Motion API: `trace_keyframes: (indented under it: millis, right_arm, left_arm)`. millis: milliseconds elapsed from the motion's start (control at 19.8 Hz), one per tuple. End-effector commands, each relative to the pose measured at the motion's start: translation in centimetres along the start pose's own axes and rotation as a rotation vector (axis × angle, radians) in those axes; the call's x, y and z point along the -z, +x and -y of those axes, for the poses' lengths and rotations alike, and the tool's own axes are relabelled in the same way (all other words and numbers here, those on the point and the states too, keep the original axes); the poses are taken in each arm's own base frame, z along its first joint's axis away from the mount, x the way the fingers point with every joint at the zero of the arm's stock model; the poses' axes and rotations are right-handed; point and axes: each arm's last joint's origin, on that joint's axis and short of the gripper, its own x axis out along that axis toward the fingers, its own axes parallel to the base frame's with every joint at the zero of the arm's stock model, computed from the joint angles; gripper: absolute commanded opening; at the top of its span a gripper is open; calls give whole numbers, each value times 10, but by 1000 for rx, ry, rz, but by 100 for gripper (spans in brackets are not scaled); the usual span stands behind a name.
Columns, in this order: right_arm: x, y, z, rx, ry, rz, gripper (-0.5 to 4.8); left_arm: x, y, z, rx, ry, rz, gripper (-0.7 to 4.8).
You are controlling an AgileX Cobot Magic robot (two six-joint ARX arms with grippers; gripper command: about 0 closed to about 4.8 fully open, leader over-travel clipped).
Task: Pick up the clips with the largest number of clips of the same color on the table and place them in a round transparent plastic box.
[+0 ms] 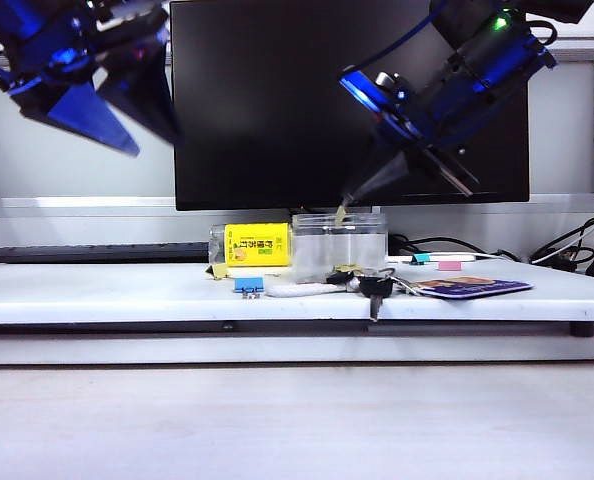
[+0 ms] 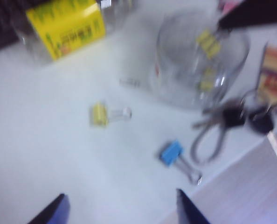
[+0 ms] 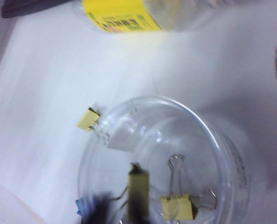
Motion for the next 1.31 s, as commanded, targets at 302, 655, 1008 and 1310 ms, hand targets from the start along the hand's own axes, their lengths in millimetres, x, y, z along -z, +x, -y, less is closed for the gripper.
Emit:
trace_keyframes:
  millis: [302, 655, 1008, 1310]
  right_arm:
    - [-6, -2, -8, -144, -69, 19, 119]
    - [-25, -29, -31, -269, -271, 96, 117]
    - [-22, -120, -75, -131, -544, 262, 112]
    - [1, -128, -68, -82, -523, 126, 112]
  left_arm:
    - [1, 35, -1, 30, -64, -12, 310]
    - [-8, 64, -22, -12, -169, -46, 310]
    - [-11, 98, -39, 128, -279, -97, 310]
    - [-9, 111, -38, 110, -40, -120, 375]
